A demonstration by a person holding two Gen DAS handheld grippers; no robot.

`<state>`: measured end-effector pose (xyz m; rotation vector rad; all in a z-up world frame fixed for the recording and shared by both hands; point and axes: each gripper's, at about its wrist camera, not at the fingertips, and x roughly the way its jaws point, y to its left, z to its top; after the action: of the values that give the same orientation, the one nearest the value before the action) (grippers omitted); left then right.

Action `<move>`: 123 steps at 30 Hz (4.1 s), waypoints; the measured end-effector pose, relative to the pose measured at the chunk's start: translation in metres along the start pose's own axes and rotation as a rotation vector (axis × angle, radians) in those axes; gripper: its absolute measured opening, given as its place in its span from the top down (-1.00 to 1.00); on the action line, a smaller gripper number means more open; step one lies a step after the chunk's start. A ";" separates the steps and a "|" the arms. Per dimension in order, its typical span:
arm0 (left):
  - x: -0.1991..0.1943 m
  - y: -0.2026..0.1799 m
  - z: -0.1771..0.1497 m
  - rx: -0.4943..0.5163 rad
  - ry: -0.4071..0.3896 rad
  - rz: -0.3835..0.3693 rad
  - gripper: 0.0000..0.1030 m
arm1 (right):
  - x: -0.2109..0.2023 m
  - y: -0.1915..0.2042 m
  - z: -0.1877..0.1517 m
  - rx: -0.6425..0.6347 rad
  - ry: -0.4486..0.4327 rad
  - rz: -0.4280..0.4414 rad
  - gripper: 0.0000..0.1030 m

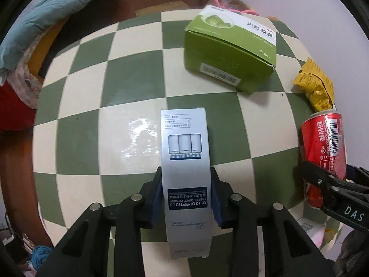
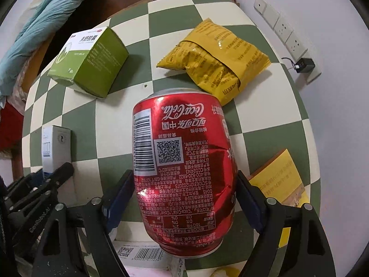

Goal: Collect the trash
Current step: 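Grasp the white box with left tool while right tool grasps the red Coca-Cola can, then carry box and can over the white bin and open both tools, then move both tools back from the bin toward the table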

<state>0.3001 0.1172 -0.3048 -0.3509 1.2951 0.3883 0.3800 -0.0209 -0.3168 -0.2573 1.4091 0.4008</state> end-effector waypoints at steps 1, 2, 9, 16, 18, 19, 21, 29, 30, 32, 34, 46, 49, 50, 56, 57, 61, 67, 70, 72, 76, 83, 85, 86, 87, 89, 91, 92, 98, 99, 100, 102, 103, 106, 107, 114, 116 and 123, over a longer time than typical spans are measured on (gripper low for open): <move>-0.005 0.001 0.000 0.003 -0.004 0.009 0.38 | -0.002 0.002 -0.001 -0.006 -0.009 0.001 -0.66; -0.011 0.004 -0.004 0.004 -0.016 0.014 0.38 | -0.005 0.004 -0.003 -0.012 -0.018 -0.004 -0.65; -0.071 0.000 -0.025 -0.006 -0.137 0.051 0.38 | -0.056 0.026 -0.009 -0.042 -0.112 0.047 -0.65; -0.164 0.051 -0.045 -0.055 -0.282 0.063 0.38 | -0.127 0.073 -0.032 -0.102 -0.204 0.150 -0.65; -0.192 0.070 -0.056 -0.079 -0.324 0.077 0.38 | -0.143 0.088 -0.042 -0.118 -0.223 0.182 -0.65; -0.196 0.082 -0.055 -0.088 -0.334 0.081 0.38 | -0.154 0.099 -0.048 -0.131 -0.237 0.205 -0.65; -0.214 0.103 -0.066 -0.113 -0.363 0.094 0.38 | -0.167 0.115 -0.059 -0.154 -0.251 0.237 -0.65; -0.265 0.185 -0.124 -0.211 -0.413 0.164 0.38 | -0.197 0.206 -0.116 -0.276 -0.257 0.369 -0.65; -0.267 0.199 -0.133 -0.225 -0.411 0.176 0.38 | -0.196 0.220 -0.123 -0.293 -0.248 0.383 -0.65; -0.266 0.220 -0.145 -0.258 -0.401 0.185 0.38 | -0.189 0.244 -0.135 -0.317 -0.226 0.400 -0.65; -0.256 0.244 -0.156 -0.299 -0.371 0.172 0.38 | -0.175 0.270 -0.145 -0.341 -0.195 0.406 -0.65; -0.130 0.371 -0.199 -0.486 -0.122 0.016 0.37 | -0.020 0.404 -0.188 -0.411 0.071 0.337 -0.65; -0.108 0.394 -0.208 -0.526 -0.091 0.005 0.33 | 0.008 0.432 -0.192 -0.451 0.101 0.310 -0.65; -0.100 0.402 -0.211 -0.539 -0.082 0.000 0.33 | 0.017 0.442 -0.193 -0.465 0.111 0.301 -0.65; -0.069 0.434 -0.223 -0.615 -0.034 -0.019 0.03 | 0.064 0.482 -0.200 -0.524 0.166 0.250 -0.65; -0.066 0.438 -0.224 -0.626 -0.031 -0.018 -0.43 | 0.070 0.488 -0.200 -0.528 0.175 0.247 -0.65; -0.061 0.450 -0.236 -0.657 -0.022 -0.014 -0.79 | 0.088 0.497 -0.202 -0.542 0.202 0.246 -0.66; -0.067 0.459 -0.250 -0.681 -0.023 0.063 -0.79 | 0.096 0.499 -0.194 -0.560 0.221 0.221 -0.99; -0.076 0.458 -0.259 -0.681 -0.031 0.141 -0.79 | 0.086 0.505 -0.200 -0.572 0.203 0.199 -0.99; -0.084 0.456 -0.266 -0.682 -0.045 0.189 -0.79 | 0.078 0.504 -0.203 -0.579 0.197 0.184 -0.99; -0.098 0.450 -0.275 -0.690 -0.055 0.221 -0.79 | 0.058 0.495 -0.211 -0.607 0.163 0.139 -0.99; -0.130 0.424 -0.284 -0.669 -0.088 0.241 -0.79 | 0.007 0.467 -0.228 -0.628 0.112 0.142 -0.99; -0.139 0.416 -0.284 -0.656 -0.101 0.246 -0.79 | -0.007 0.461 -0.229 -0.627 0.096 0.152 -0.99; -0.144 0.412 -0.284 -0.648 -0.109 0.246 -0.79 | -0.017 0.457 -0.230 -0.628 0.083 0.157 -0.99; -0.150 0.408 -0.285 -0.644 -0.118 0.249 -0.79 | -0.024 0.455 -0.231 -0.628 0.074 0.165 -0.99; -0.162 0.399 -0.286 -0.636 -0.140 0.248 -0.79 | -0.041 0.449 -0.233 -0.627 0.051 0.180 -0.99; -0.174 0.391 -0.288 -0.625 -0.161 0.250 -0.79 | -0.058 0.442 -0.235 -0.625 0.026 0.197 -0.99; -0.182 0.386 -0.288 -0.618 -0.174 0.252 -0.79 | -0.067 0.439 -0.236 -0.626 0.012 0.205 -0.99; -0.220 0.360 -0.291 -0.592 -0.238 0.266 -0.79 | -0.115 0.414 -0.242 -0.609 -0.046 0.263 -0.99; -0.225 0.356 -0.291 -0.588 -0.247 0.267 -0.79 | -0.123 0.408 -0.242 -0.602 -0.053 0.281 -0.99; -0.231 0.351 -0.292 -0.586 -0.256 0.270 -0.79 | -0.129 0.404 -0.243 -0.595 -0.061 0.292 -0.99; -0.243 0.340 -0.291 -0.582 -0.272 0.286 -0.79 | -0.145 0.392 -0.244 -0.573 -0.079 0.326 -0.99; -0.249 0.334 -0.291 -0.579 -0.276 0.299 -0.79 | -0.152 0.385 -0.244 -0.559 -0.081 0.348 -0.99; -0.260 0.316 -0.283 -0.547 -0.292 0.309 -0.79 | -0.170 0.355 -0.240 -0.497 -0.087 0.414 -0.99; -0.262 0.306 -0.279 -0.535 -0.300 0.306 -0.79 | -0.177 0.340 -0.237 -0.468 -0.095 0.427 -0.99; -0.243 0.232 -0.237 -0.424 -0.310 0.235 -0.79 | -0.192 0.219 -0.204 -0.263 -0.131 0.398 -0.99; -0.226 0.203 -0.217 -0.370 -0.290 0.206 -0.79 | -0.188 0.180 -0.190 -0.202 -0.138 0.355 -0.99; -0.145 0.077 -0.141 -0.103 -0.209 0.137 -0.79 | -0.147 0.027 -0.126 -0.018 -0.093 0.132 -0.99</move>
<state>0.1108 0.1082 -0.1997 -0.3002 1.0997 0.5942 0.2386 -0.0650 -0.1889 -0.1585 1.3358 0.5274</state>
